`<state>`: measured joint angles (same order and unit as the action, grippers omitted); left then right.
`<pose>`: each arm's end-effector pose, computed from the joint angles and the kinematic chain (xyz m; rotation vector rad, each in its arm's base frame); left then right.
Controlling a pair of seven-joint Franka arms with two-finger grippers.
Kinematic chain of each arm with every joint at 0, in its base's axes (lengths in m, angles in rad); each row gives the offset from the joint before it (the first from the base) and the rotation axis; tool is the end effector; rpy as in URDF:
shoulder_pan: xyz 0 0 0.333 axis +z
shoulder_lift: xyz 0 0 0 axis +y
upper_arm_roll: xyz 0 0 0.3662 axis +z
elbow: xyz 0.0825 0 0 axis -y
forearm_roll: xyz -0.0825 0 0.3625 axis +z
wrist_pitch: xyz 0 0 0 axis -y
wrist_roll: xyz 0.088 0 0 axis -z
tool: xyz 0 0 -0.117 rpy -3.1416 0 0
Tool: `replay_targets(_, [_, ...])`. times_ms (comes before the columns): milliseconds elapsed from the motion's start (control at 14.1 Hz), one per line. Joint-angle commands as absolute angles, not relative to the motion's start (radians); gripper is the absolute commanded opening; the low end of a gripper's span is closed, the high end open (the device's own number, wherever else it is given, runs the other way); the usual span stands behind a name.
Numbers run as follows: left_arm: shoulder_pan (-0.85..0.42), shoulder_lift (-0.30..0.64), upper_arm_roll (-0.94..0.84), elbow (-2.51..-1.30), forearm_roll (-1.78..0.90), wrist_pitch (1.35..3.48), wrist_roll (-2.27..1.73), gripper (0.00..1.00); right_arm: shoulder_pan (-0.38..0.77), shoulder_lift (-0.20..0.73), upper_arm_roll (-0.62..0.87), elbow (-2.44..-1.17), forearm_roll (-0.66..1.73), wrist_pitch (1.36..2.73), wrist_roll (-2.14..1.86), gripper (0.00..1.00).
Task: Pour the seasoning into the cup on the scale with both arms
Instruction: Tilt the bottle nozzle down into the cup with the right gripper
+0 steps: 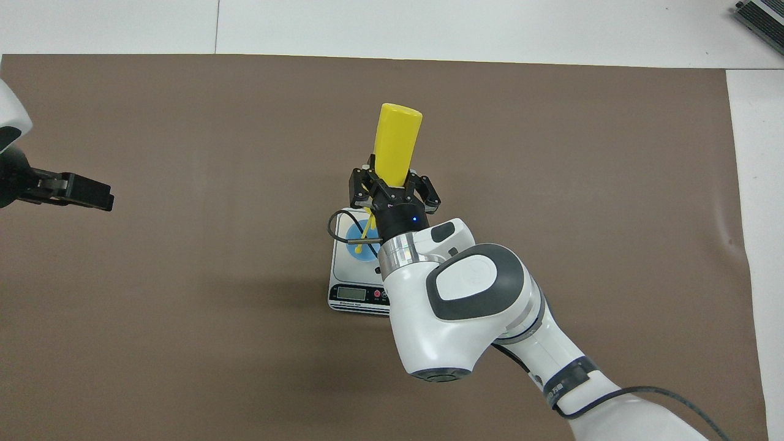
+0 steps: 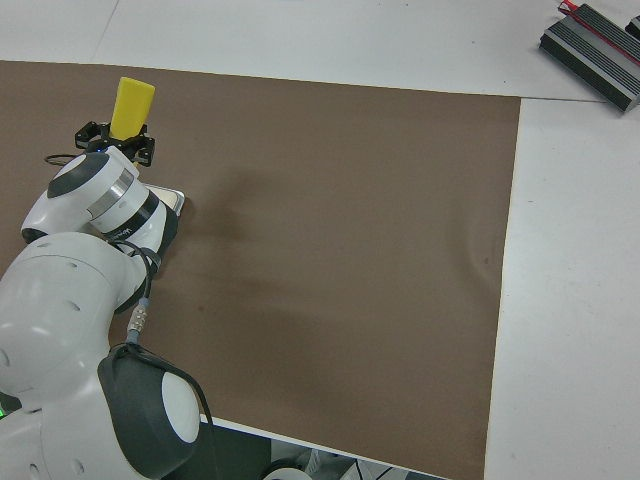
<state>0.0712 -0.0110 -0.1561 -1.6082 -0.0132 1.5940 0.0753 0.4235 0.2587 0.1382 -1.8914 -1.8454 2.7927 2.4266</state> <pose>0.5286 -0.0471 0.6556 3.1201 -0.2499 -0.0053 0.5174 0.3658 0.4530 -2.4086 0.2817 -1.4264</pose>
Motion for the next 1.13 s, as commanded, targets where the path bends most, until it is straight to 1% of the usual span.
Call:
replay_targets(0, [0.078, -0.017, -0.163, -1.618, 0.002, 1.598, 0.089, 1.0, 0.413, 0.229, 0.144, -1.904, -1.908, 2.807, 2.476, 0.0])
replay_targets(213, [0.08, -0.017, -0.163, -1.618, 0.0, 1.598, 0.089, 1.0, 0.407, 0.232, 0.144, -1.895, -1.963, 2.806, 2.534, 0.0])
replay_targets(496, [0.08, -0.017, -0.163, -1.618, 0.0, 1.598, 0.089, 1.0, 0.414, 0.238, 0.146, -1.893, -1.965, 2.809, 2.667, 0.0])
replay_targets(780, [0.08, -0.017, -0.163, -1.618, 0.0, 1.598, 0.089, 1.0, 0.41, 0.253, 0.146, -1.835, -1.944, 2.806, 2.752, 0.0])
replay_targets(1063, [0.08, -0.017, -0.163, -1.618, 0.0, 1.598, 0.087, 1.0, 0.393, 0.258, 0.146, -1.827, -1.893, 2.816, 2.749, 0.0])
